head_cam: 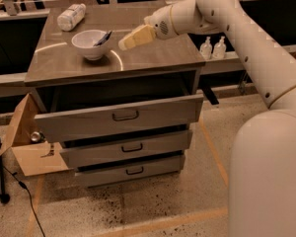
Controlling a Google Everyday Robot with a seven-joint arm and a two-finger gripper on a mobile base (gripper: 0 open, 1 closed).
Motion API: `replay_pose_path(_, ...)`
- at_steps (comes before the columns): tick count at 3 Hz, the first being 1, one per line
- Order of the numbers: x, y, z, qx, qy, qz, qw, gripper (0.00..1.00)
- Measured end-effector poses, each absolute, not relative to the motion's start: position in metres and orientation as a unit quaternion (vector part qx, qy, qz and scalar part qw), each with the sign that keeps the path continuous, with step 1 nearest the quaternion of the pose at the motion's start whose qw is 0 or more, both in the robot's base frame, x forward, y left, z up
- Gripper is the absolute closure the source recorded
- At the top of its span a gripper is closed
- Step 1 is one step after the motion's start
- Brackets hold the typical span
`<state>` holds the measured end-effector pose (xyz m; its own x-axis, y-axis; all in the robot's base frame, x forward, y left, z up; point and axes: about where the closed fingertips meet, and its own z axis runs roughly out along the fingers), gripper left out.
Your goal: Pick rxbar blueberry from white bowl and place on counter
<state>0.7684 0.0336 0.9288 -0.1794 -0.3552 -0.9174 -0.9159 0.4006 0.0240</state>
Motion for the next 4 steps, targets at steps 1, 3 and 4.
replay_pose_path(1, 0.761, 0.056, 0.930, -0.465, 0.680, 0.337, 0.456, 0.00)
replay_pose_path(3, 0.771, 0.101, 0.932, -0.506, 0.622, 0.349, 0.484, 0.00)
replay_pose_path(4, 0.793, 0.121, 0.921, -0.520, 0.598, 0.346, 0.502, 0.00)
